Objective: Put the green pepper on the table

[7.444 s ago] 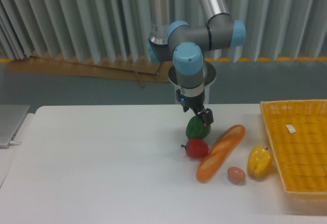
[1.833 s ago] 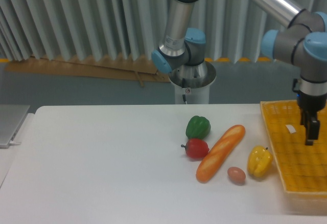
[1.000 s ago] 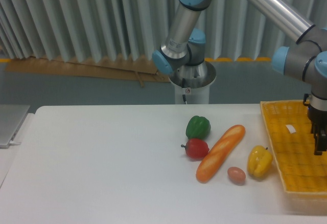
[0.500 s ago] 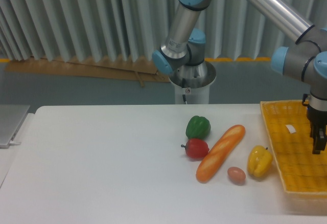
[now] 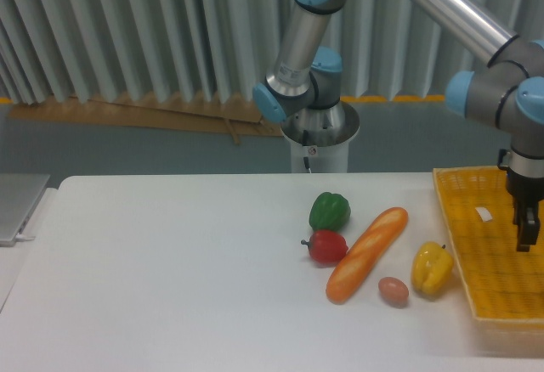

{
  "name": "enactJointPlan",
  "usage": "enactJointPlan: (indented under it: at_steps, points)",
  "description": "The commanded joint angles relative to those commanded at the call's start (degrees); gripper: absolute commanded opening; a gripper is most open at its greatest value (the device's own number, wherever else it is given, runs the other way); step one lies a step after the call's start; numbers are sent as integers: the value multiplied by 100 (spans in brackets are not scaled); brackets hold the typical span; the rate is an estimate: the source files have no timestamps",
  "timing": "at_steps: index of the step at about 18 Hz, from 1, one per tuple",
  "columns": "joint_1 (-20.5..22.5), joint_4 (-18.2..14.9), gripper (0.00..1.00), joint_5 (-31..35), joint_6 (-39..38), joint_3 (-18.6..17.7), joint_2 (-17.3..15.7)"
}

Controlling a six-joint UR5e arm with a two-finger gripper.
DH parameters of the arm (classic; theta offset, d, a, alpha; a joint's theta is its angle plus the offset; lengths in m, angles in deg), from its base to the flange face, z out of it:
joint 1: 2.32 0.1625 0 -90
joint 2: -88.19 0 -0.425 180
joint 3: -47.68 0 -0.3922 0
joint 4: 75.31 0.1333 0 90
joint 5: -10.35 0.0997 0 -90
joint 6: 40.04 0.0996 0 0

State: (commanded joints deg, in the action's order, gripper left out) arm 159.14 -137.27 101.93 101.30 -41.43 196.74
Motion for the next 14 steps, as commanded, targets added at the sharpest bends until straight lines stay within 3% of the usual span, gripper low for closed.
enactJointPlan:
  at_steps: [5,14]
  points:
    - [-492,-9,74,9,-993,-378,-316]
    - [-1143,-211,69,26,-2153,-449,-467]
